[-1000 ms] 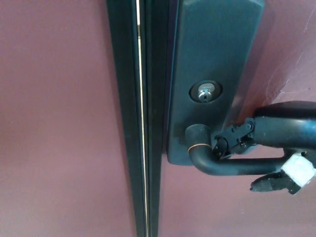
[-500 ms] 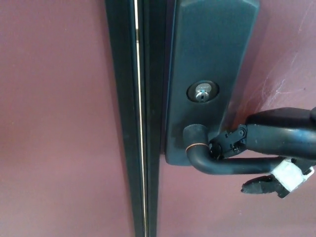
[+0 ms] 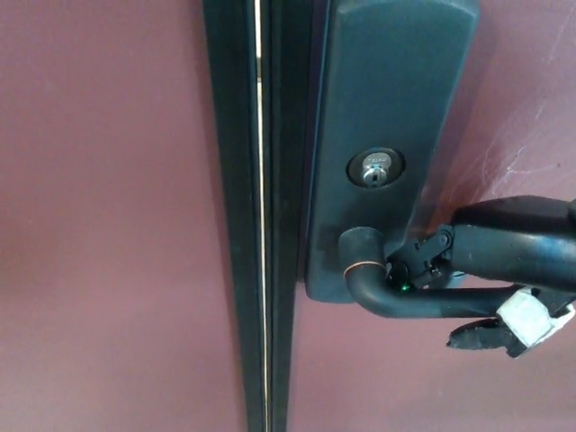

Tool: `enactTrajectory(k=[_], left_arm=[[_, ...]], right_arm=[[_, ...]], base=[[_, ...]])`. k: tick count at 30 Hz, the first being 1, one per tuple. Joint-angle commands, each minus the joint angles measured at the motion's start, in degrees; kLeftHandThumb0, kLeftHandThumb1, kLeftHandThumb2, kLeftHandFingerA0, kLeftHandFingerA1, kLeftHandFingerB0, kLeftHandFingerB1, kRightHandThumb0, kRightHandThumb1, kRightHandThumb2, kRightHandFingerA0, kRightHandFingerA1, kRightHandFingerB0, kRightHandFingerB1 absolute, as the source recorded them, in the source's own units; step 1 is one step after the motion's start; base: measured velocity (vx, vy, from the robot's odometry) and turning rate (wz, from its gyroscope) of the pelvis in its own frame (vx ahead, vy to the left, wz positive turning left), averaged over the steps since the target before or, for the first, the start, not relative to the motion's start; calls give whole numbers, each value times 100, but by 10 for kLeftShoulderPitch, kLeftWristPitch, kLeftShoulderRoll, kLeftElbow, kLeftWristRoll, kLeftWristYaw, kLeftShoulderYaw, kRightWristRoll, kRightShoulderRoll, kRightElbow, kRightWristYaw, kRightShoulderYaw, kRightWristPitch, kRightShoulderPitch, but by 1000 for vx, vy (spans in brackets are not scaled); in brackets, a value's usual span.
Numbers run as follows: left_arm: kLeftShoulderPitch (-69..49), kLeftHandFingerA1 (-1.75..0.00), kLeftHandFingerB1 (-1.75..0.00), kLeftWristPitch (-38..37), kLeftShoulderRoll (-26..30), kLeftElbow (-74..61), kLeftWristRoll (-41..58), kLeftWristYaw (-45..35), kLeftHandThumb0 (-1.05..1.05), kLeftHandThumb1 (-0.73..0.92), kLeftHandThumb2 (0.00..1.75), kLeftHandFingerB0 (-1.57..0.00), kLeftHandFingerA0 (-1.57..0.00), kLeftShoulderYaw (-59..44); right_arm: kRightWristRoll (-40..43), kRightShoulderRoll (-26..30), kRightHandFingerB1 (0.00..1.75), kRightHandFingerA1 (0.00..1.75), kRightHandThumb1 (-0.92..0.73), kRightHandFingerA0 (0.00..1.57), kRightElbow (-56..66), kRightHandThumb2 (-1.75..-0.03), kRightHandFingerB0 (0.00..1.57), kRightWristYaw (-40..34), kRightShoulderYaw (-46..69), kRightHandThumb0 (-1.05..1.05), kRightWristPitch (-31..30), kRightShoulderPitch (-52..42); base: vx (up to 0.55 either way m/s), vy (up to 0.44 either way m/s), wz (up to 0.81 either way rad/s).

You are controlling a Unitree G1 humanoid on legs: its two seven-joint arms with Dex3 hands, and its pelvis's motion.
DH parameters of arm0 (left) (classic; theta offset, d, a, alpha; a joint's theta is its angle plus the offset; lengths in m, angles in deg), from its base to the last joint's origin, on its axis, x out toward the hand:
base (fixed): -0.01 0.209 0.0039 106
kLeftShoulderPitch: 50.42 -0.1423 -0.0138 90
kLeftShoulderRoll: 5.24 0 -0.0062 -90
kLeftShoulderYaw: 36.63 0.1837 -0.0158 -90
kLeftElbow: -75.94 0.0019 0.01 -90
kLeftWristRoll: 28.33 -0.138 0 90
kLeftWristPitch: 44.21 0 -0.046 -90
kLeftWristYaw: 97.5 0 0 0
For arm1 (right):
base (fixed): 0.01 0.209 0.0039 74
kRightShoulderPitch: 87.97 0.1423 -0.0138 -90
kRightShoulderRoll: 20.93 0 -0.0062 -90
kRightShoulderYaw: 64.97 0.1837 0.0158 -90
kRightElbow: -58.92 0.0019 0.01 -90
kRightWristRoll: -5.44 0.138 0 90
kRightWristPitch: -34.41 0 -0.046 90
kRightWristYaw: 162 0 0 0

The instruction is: The robot walks towards the door handle and put its right hand on it and twist the handle

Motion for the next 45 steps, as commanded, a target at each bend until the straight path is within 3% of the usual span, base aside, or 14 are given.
enactTrajectory(k=[1,12,13,14,16,18,19,20,21,23,29,35,36,45], left_arm=[[-2,-60,-51,6,6,1,0,-7,-43,49,77,-47,-67,-2],[-4,-60,-51,3,8,-2,0,-8,-43,49,77,-47,-66,-2],[-9,-60,-51,2,9,-1,1,-9,-43,49,77,-47,-67,-3],[-14,-60,-51,1,9,-1,3,-10,-43,49,77,-47,-67,-4],[-9,-60,-51,2,9,-1,2,-9,-43,49,77,-47,-67,-5],[-10,-60,-51,2,9,-1,2,-8,-43,49,77,-47,-67,-4],[1,-60,-51,4,19,-1,0,-9,-43,49,77,-47,-67,-5],[-2,-60,-51,3,20,-1,1,-10,-43,49,77,-47,-67,-5],[-3,-60,-51,3,20,-1,1,-10,-43,49,77,-47,-67,-5],[-1,-60,-51,4,21,1,-1,-9,-43,49,77,-47,-67,-3],[10,-60,-51,11,28,3,-4,-11,-43,49,77,-47,-66,-1],[5,-59,-51,10,30,4,-3,-15,-43,49,77,-47,-66,-1],[3,-59,-51,8,30,3,-3,-15,-43,49,77,-47,-66,-1],[10,-60,-52,13,27,5,-1,-14,-43,49,77,-48,-67,-4]], right_arm=[[3,-9,50,57,-76,82,-14,-60,71,13,5,6,8,-44],[0,-24,50,56,-77,81,-11,-60,71,20,34,5,14,-70],[-2,-23,40,44,-74,50,-9,-62,47,22,35,-15,12,-71],[-4,-21,40,44,-74,50,-7,-62,47,24,35,-15,9,-73],[-4,-17,35,39,-72,25,-6,-69,25,34,34,-37,6,-60],[-3,-15,35,39,-72,25,-3,-69,25,40,36,-37,3,-57],[13,-26,46,49,-59,1,-7,-105,0,51,46,-28,-18,-22],[16,-27,46,49,-58,1,-3,-105,0,55,49,-28,-23,-17],[20,-28,28,25,-70,8,0,-63,14,59,53,-48,-30,-10],[23,-29,28,28,-71,7,6,-61,15,63,62,-47,-38,0],[31,-31,24,19,-64,3,10,-71,6,68,101,-48,-50,36],[43,-34,22,18,-65,5,24,-65,4,73,145,-45,-61,37],[48,-34,28,28,-48,0,26,-81,0,76,155,-47,-64,37],[71,-32,27,27,-47,0,29,-80,0,92,194,-46,-67,46]], base=[[0,0,0],[0,0,0],[0,0,0],[0,0,0],[0,0,0],[0,0,0],[0,0,0],[0,0,0],[0,0,0],[0,0,0],[0,0,0],[0,0,0],[0,0,0],[-2,-1,-1]])
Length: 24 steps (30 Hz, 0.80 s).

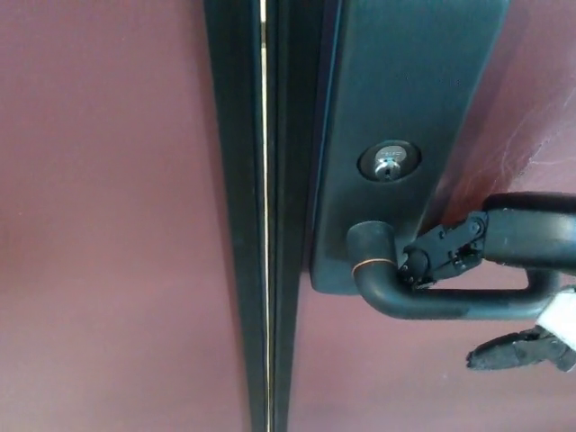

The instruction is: The robot walks towards the door handle and put its right hand on it and twist the handle

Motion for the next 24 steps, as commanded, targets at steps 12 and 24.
enactTrajectory(k=[12,24], left_arm=[[17,-60,-52,13,3,1,2,-7,-43,49,77,-48,-66,-7],[-1,-59,-51,4,-3,1,0,-4,-43,49,77,-48,-66,-5]], right_arm=[[47,13,20,24,-47,0,-28,-80,0,-9,59,-50,-20,100],[118,96,17,21,-47,0,-20,-79,0,34,159,-57,-58,116]], base=[[-2,-1,-1],[0,0,0]])
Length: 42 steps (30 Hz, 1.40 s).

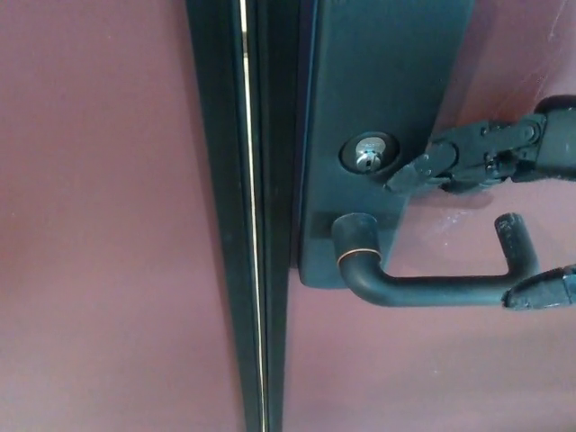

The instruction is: The robot walks towards the door handle and put its right hand on it and twist the handle

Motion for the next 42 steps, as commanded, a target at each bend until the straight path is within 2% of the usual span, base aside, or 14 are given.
enactTrajectory(k=[1,11,16,22,24,26,29,30,34,37,38,39,40,42], left_arm=[[-16,-59,-51,-3,-4,1,-1,-5,-43,49,77,-48,-66,-1],[-8,-59,-51,-3,-25,-2,-9,-2,-43,49,77,-47,-66,13],[-5,-59,-51,-1,-26,-1,-6,-5,-43,49,77,-47,-65,10],[2,-59,-51,4,-25,0,4,-14,-43,49,77,-47,-65,0],[11,-48,-40,12,-23,1,8,-13,-36,58,58,-52,-70,-4],[10,-59,-52,11,-32,2,8,-10,-45,49,78,-47,-65,-4],[9,-59,-52,10,-33,2,8,-10,-45,49,78,-47,-65,-4],[9,-48,-40,11,-35,3,8,-9,-38,58,58,-53,-70,-5],[1,-48,-40,10,-36,5,8,-7,-37,58,58,-52,-70,-6],[-7,-48,-40,9,-37,6,6,-8,-36,59,58,-53,-70,-4],[-19,-59,-52,6,-38,6,3,-8,-43,49,78,-47,-64,-1],[-23,-59,-52,5,-38,5,2,-8,-43,49,78,-47,-64,0],[-24,-59,-51,3,-38,4,5,-10,-43,50,78,-47,-65,-3],[-23,-59,-51,2,-40,4,5,-11,-43,50,78,-47,-65,-3]], right_arm=[[55,65,16,21,-46,0,7,-79,0,29,169,-60,-29,-2],[136,84,19,25,-43,0,19,-78,0,218,564,-55,-61,-102],[154,76,21,27,-42,0,8,-77,0,272,658,-50,-69,-159],[163,46,25,33,-41,0,-43,-78,0,317,782,-47,-45,-289],[129,-7,20,29,-57,4,-48,-62,4,314,813,-46,-28,-352],[118,-52,25,31,-59,7,-64,-58,3,306,848,-46,-1,-416],[132,-64,25,31,-59,7,-69,-58,3,295,861,-46,11,-445],[132,-93,25,31,-59,8,-76,-58,4,281,857,-44,27,-471],[111,-212,21,29,-60,8,-112,-61,6,235,801,-47,111,-589],[91,-246,21,29,-62,8,-143,-62,7,210,754,-49,155,-640],[49,-282,21,29,-62,8,-183,-62,7,183,691,-50,200,-688],[40,-289,21,29,-62,8,-194,-62,7,171,673,-50,214,-700],[3,-302,26,38,-49,4,-221,-80,3,130,614,-55,223,-715],[-30,-309,26,38,-50,4,-256,-80,3,82,557,-55,239,-729]], base=[[0,0,0],[0,0,0],[0,0,0],[0,0,0],[0,0,0],[0,0,0],[0,0,0],[0,0,0],[0,0,0],[0,0,0],[0,0,0],[0,0,0],[0,0,0],[0,0,0]])
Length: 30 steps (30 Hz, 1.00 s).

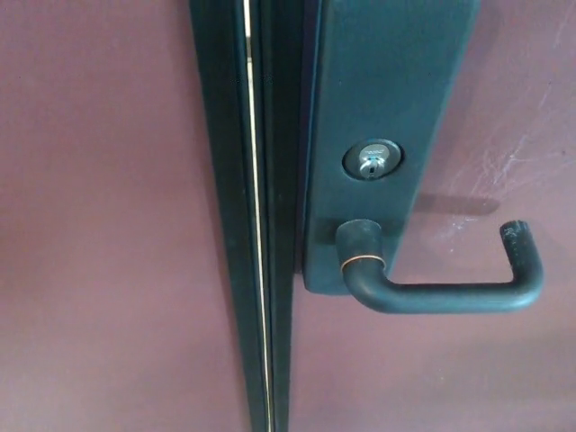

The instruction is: The robot walks towards the door handle and put its right hand on it and twist the handle

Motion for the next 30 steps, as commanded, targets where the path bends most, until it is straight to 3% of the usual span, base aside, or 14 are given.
enactTrajectory(k=[1,6,8,10,11,12,13,14,15,19,25,26,27,30], left_arm=[[-30,-60,-51,2,-14,3,4,-8,-43,50,78,-47,-65,-5],[-31,-60,-51,2,-15,3,4,-7,-43,50,78,-47,-65,-5],[-36,-60,-52,-2,-18,2,10,-8,-43,50,79,-48,-66,-10],[-37,-60,-52,-3,-18,2,11,-8,-43,50,79,-48,-66,-11],[-33,-60,-52,-3,-19,1,8,-8,-44,50,79,-48,-66,-8],[-31,-60,-52,-3,-19,1,6,-8,-44,50,79,-48,-66,-6],[-31,-60,-52,-4,-20,1,4,-6,-44,49,79,-47,-66,-4],[-32,-60,-52,-5,-20,0,3,-5,-44,49,79,-47,-66,-3],[-34,-60,-52,-6,-20,-1,3,-3,-45,49,79,-47,-66,-3],[-32,-48,-39,-6,-20,-1,3,-2,-38,59,58,-52,-71,-3],[-25,-48,-39,-8,-22,-4,0,1,-38,59,58,-52,-71,1],[-20,-49,-39,-9,-20,-5,1,2,-39,59,58,-52,-72,-1],[-18,-49,-39,-10,-18,-6,1,1,-40,59,58,-52,-72,-1],[-14,-49,-39,-8,-15,-6,1,-3,-39,59,58,-51,-72,0]], right_arm=[[-147,-132,26,38,-50,4,-186,-80,3,-146,-206,-54,202,-153],[-149,-126,26,38,-50,4,-217,-80,3,-185,-243,-54,223,-160],[-258,-141,19,31,-67,10,-458,-65,10,-357,-381,-61,306,-53],[-267,-138,19,31,-67,10,-493,-65,10,-382,-402,-61,321,-40],[-275,-158,48,49,-43,0,-594,-96,0,-459,-410,-32,351,10],[-277,-171,47,49,-42,0,-650,-96,0,-501,-414,-32,364,38],[-273,-181,26,31,-65,20,-682,-60,15,-523,-415,-59,366,51],[-270,-185,26,31,-65,20,-703,-60,15,-536,-418,-59,369,58],[-273,-196,36,40,-55,16,-728,-78,11,-559,-428,-66,366,69],[-292,-214,28,33,-79,26,-789,-64,20,-620,-465,-66,348,96],[-329,-254,28,33,-83,26,-892,-65,20,-742,-536,-65,314,123],[-353,-264,47,49,-54,1,-920,-107,0,-779,-568,-34,308,112],[-363,-269,38,40,-69,0,-934,-99,14,-795,-584,-74,301,110],[-365,-261,25,31,-71,4,-946,-98,7,-803,-603,-72,296,126]], base=[[0,0,0],[0,0,0],[0,0,0],[0,0,0],[0,0,0],[0,0,0],[0,0,0],[0,0,0],[0,0,0],[0,0,0],[0,0,0],[0,0,0],[0,0,0],[0,0,0]])
